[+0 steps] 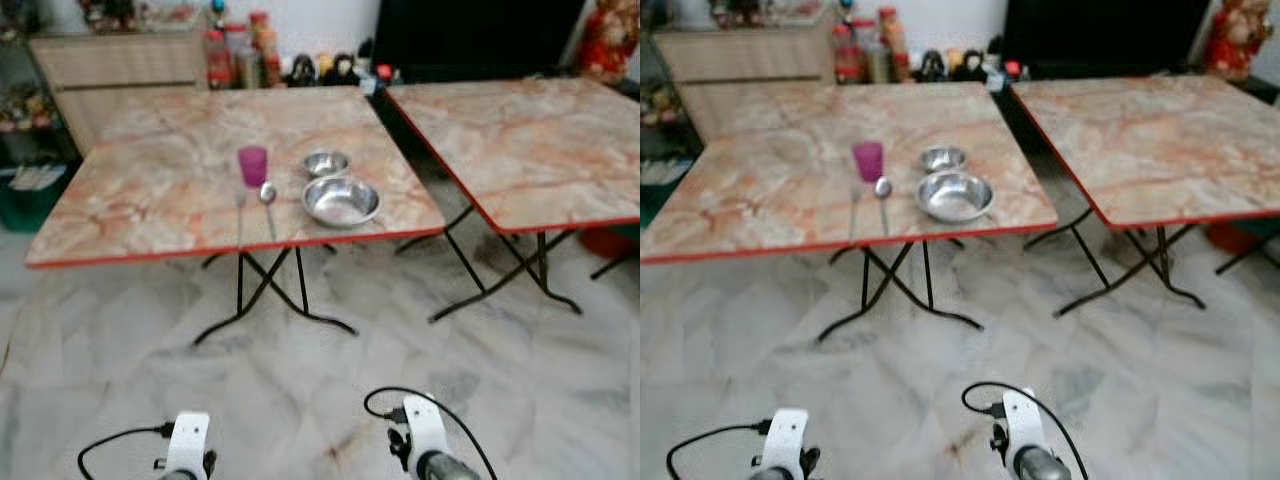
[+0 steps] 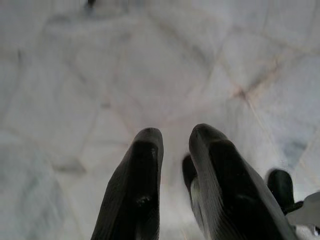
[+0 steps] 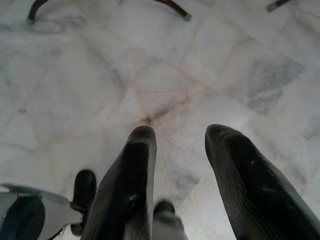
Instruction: Setting the table
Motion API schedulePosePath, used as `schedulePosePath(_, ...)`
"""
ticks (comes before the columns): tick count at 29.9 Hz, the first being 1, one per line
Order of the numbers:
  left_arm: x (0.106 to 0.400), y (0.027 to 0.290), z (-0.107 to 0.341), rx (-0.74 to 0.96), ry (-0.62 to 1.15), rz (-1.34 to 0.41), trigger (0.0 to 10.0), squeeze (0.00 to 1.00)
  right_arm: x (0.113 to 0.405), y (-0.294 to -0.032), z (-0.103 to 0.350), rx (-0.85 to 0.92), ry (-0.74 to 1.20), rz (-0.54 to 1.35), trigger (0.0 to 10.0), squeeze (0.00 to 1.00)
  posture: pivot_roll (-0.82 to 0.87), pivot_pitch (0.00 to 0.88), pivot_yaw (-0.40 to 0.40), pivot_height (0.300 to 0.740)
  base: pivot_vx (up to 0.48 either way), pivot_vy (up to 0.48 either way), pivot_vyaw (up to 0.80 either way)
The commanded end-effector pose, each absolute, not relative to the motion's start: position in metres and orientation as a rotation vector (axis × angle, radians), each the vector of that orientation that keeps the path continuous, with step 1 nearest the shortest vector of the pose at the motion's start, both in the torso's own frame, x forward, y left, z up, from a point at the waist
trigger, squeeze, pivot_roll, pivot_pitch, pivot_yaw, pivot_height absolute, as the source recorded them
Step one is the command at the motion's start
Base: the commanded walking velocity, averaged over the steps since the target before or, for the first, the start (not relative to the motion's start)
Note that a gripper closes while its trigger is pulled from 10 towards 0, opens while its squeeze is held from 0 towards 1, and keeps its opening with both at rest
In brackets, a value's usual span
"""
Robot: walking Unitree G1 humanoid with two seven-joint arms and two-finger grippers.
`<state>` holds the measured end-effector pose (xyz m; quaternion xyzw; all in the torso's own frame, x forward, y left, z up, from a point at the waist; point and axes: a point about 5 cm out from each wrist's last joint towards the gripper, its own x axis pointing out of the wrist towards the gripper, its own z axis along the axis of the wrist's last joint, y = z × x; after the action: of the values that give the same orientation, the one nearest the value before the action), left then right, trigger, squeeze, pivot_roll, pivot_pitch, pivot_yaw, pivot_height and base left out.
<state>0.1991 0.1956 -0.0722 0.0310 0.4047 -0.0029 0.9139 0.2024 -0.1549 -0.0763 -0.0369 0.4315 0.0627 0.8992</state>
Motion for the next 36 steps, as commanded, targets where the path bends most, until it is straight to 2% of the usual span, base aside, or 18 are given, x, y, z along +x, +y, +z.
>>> schedulePosePath(1, 0.1987, 0.1877, -0.0737, 0.066, 0.842, -0.031, 10.0, 0.00, 0.2011, -0.1635, -0.0766, -0.090, 0.897, 0.109, 10.0, 0.00, 0.00, 0.000, -0.008, 0.728, 0.394, 0.000, 0.00)
schedulePosePath(22, 0.1975, 0.1866, -0.0746, 0.060, 0.848, -0.027, 10.0, 0.00, 0.1988, -0.1655, -0.0777, -0.105, 0.905, 0.110, 10.0, 0.00, 0.00, 0.000, -0.014, 0.728, 0.386, 0.000, 0.06)
schedulePosePath(33, 0.1989, 0.1882, -0.0736, 0.087, 0.843, -0.029, 10.0, 0.00, 0.2001, -0.1647, -0.0770, -0.092, 0.900, 0.103, 10.0, 0.00, 0.00, 0.000, -0.015, 0.728, 0.000, 0.000, 0.00)
schedulePosePath(36, 0.1976, 0.1890, -0.0741, 0.093, 0.842, -0.027, 10.0, 0.00, 0.2012, -0.1653, -0.0763, -0.082, 0.894, 0.095, 10.0, 0.00, 0.00, 0.000, -0.016, 0.728, 0.000, -0.450, 0.00)
